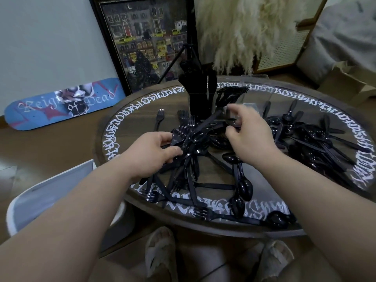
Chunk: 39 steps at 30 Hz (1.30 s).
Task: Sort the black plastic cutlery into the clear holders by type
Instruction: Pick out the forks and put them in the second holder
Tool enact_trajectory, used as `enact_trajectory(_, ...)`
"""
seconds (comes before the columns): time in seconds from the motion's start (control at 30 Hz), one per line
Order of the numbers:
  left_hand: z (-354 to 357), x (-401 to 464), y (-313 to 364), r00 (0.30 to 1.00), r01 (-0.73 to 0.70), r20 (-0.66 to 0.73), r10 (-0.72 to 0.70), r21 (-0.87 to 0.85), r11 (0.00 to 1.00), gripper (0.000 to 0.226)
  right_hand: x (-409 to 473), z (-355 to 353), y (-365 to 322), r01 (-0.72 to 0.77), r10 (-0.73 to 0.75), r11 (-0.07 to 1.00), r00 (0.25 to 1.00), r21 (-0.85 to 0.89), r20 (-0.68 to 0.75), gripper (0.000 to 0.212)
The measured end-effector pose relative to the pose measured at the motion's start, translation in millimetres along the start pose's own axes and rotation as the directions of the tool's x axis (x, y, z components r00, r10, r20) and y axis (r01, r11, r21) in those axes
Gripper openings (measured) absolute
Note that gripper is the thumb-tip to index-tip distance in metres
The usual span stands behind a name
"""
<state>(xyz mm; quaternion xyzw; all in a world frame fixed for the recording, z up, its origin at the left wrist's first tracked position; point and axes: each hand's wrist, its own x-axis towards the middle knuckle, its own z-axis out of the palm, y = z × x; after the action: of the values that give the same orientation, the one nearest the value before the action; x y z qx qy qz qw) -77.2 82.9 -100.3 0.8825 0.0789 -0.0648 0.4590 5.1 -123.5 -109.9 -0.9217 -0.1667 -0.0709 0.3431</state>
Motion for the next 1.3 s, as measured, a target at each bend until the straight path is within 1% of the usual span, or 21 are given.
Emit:
enact_trajectory(0.03, 3.5, 0.4, 0.6, 1.0, -0.001, 0.017, 0.001, -0.012, 1.0, 0.006, -1.9, -1.6, 0.1, 0.078, -0.079, 0.994, 0.997, -0.082, -0.008, 0.049)
enact_trajectory(0.1, 10.9, 3.2, 2.8, 0.998, 0.003, 0.058, -0.001, -0.036, 0.999, 0.01, -5.4, -4.6, 0.9, 0.231, -0.221, 0.943, 0.973, -0.24, 0.07, 0.049)
enact_trajectory(0.17, 17.5, 7.9, 5.5, 0.996, -0.01, 0.087, 0.013, -0.042, 0.999, 0.011, -7.4, -5.5, 5.7, 0.301, -0.243, 0.881, 0.95, -0.364, 0.197, 0.042)
enact_trajectory(0.2, 19.9, 10.5, 6.9, 0.996, -0.016, 0.088, 0.021, -0.055, 0.998, 0.011, -7.7, -6.2, 9.1, 0.313, -0.233, 0.867, 0.942, -0.388, 0.24, 0.038)
enact_trajectory(0.23, 21.9, 13.1, 8.9, 0.997, -0.023, 0.078, 0.029, -0.074, 0.997, 0.011, -7.4, -8.2, 13.0, 0.315, -0.226, 0.871, 0.938, -0.376, 0.263, 0.035)
enact_trajectory(0.3, 24.8, 19.1, 12.1, 0.999, -0.026, 0.027, 0.029, -0.112, 0.993, 0.011, -7.5, -15.5, 19.7, 0.286, -0.211, 0.913, 0.941, -0.29, 0.263, 0.03)
enact_trajectory(0.37, 26.7, 25.8, 13.4, 0.999, -0.027, -0.041, 0.023, -0.103, 0.994, 0.016, -7.4, -24.4, 27.3, 0.233, -0.177, 0.945, 0.955, -0.23, 0.237, 0.025)
enact_trajectory(0.4, 27.7, 28.3, 14.2, 0.998, -0.019, -0.067, 0.011, -0.109, 0.994, 0.019, -7.4, -28.7, 31.5, 0.184, -0.137, 0.962, 0.964, -0.2, 0.227, 0.023)
enact_trajectory(0.5, 31.0, 33.4, 18.3, 0.997, -0.015, -0.084, -0.002, -0.201, 0.979, 0.009, -6.9, -39.7, 42.7, 0.013, -0.004, 0.999, 0.981, -0.044, 0.195, 0.015)
enact_trajectory(0.53, 32.6, 33.8, 20.5, 0.997, -0.008, -0.08, -0.01, -0.225, 0.974, 0.011, -6.5, -42.1, 44.9, -0.027, 0.023, 0.999, 0.983, 0.018, 0.18, 0.011)
enact_trajectory(0.6, 36.1, 35.3, 24.5, 0.998, -0.004, -0.06, -0.012, -0.256, 0.967, 0.013, -5.4, -44.8, 47.3, -0.094, 0.074, 0.988, 0.986, 0.126, 0.152, 0.007)
enact_trajectory(0.7, 42.3, 36.8, 30.7, 1.0, -0.002, -0.023, -0.006, -0.317, 0.948, 0.016, -4.8, -42.7, 48.7, -0.194, 0.15, 0.945, 0.972, 0.263, 0.18, 0.013)
enact_trajectory(0.8, 49.2, 37.1, 39.5, 1.0, -0.009, 0.011, 0.014, -0.348, 0.937, 0.016, -3.0, -42.0, 47.1, -0.277, 0.233, 0.915, 0.957, 0.295, 0.175, 0.014)
enact_trajectory(0.93, 59.2, 38.6, 50.4, 0.999, -0.002, 0.049, 0.023, -0.396, 0.918, 0.01, 0.9, -44.0, 41.3, -0.302, 0.266, 0.844, 0.953, 0.442, 0.144, 0.014)
enact_trajectory(1.0, 64.8, 40.2, 53.4, 0.998, 0.002, 0.056, 0.022, -0.406, 0.914, 0.01, 0.9, -43.3, 40.1, -0.304, 0.269, 0.826, 0.953, 0.474, 0.142, 0.023)
enact_trajectory(1.07, 70.0, 41.8, 54.9, 0.998, -0.008, 0.05, 0.027, -0.351, 0.936, 0.011, -0.5, -41.2, 39.0, -0.313, 0.266, 0.798, 0.95, 0.515, 0.165, 0.032)
enact_trajectory(1.1, 72.7, 43.3, 54.8, 0.998, -0.03, 0.038, 0.043, -0.287, 0.958, 0.009, -1.6, -40.3, 38.2, -0.313, 0.254, 0.787, 0.95, 0.532, 0.184, 0.032)
enact_trajectory(1.17, 76.0, 47.1, 55.5, 0.994, -0.108, -0.009, 0.108, -0.057, 0.992, 0.014, -3.5, -37.7, 35.9, -0.302, 0.226, 0.782, 0.953, 0.546, 0.203, 0.027)
enact_trajectory(1.2, 77.3, 49.0, 55.8, 0.989, -0.137, -0.039, 0.14, 0.06, 0.989, 0.017, -3.9, -36.8, 35.2, -0.292, 0.219, 0.785, 0.956, 0.547, 0.196, 0.025)
enact_trajectory(1.23, 78.0, 50.2, 56.5, 0.986, -0.147, -0.059, 0.155, 0.121, 0.982, 0.017, -3.5, -36.0, 35.4, -0.283, 0.217, 0.789, 0.959, 0.546, 0.183, 0.023)
enact_trajectory(1.3, 78.0, 50.8, 58.7, 0.986, -0.145, -0.068, 0.155, 0.134, 0.98, 0.013, -2.5, -36.4, 34.8, -0.285, 0.227, 0.785, 0.959, 0.55, 0.172, 0.014)
